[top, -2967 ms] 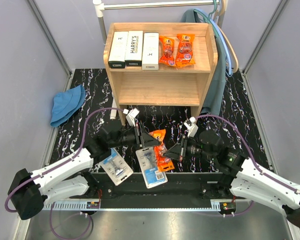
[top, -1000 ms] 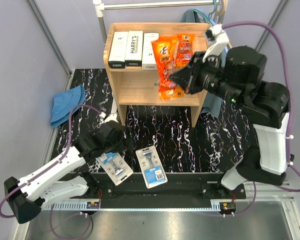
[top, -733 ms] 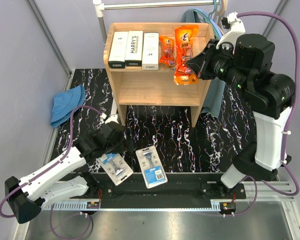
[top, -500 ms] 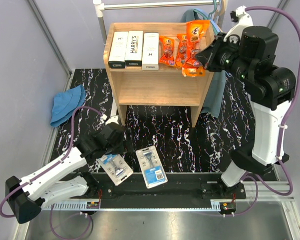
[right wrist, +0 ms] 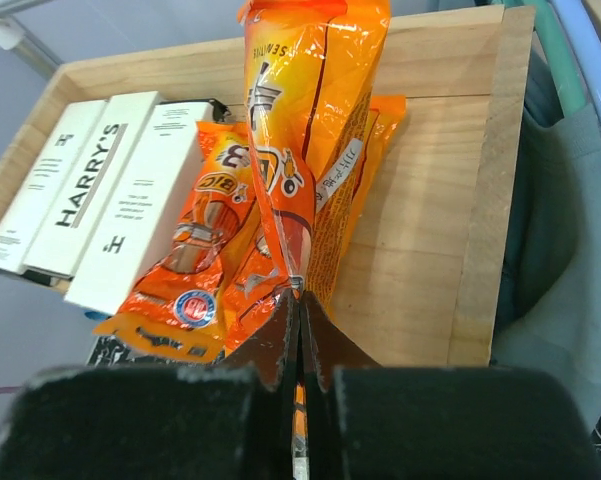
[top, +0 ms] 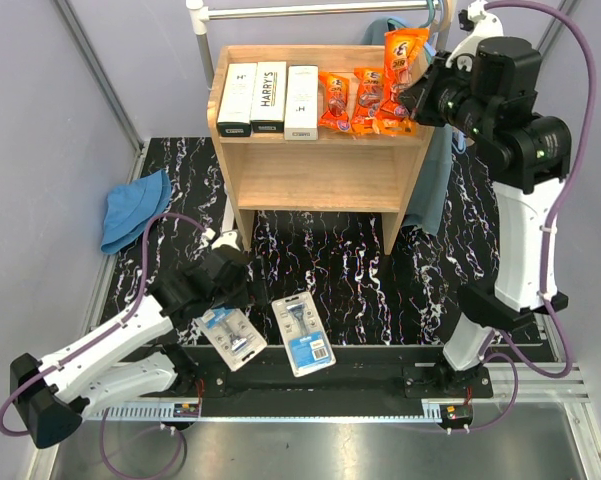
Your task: Place and organize the shaving razors onto the shelf
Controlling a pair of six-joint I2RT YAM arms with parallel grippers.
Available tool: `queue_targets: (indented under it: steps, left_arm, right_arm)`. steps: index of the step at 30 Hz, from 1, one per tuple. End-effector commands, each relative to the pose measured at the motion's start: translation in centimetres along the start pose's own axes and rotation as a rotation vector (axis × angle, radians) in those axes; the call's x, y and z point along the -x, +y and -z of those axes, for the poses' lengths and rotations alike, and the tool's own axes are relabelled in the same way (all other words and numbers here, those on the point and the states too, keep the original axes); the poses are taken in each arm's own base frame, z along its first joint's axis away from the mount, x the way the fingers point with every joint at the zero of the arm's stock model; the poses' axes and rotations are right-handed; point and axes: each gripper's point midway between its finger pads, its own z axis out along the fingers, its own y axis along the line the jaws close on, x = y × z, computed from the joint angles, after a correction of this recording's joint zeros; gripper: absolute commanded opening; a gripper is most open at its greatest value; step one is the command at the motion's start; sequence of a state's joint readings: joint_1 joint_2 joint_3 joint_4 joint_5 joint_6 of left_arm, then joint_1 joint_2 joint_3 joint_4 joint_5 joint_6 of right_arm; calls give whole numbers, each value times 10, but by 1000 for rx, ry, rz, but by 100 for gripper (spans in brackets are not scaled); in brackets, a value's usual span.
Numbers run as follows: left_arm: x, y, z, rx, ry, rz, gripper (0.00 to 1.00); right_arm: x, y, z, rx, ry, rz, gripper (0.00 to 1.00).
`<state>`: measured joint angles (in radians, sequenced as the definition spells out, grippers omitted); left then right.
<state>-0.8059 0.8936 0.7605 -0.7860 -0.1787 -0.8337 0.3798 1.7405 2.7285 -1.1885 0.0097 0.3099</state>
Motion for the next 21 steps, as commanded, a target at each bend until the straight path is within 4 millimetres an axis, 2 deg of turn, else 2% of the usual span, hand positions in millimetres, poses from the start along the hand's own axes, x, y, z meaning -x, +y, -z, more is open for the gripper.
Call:
queue_targets:
  steps: [1,7,11,17,21]
  left_arm:
    - [5,-11,-2,-43,-15,-18,99]
    - [5,-12,-7,-39,-10,-30,99]
    - [3,-13,-10,-36,4,-45,99]
    - [-1,-12,-12,-40,13,-42,99]
    - [-3,-11,-14,-42,17,-42,99]
  right_arm:
    - [18,-9,-9,-24,-68,44,2]
    - [29,-20,-14,-60,-109,47,4]
    - [28,-24,-20,-52,-98,37,4]
    - [14,-33,-31,-42,-36,33,5]
    - [-2,-28,-38,8,33,25,6]
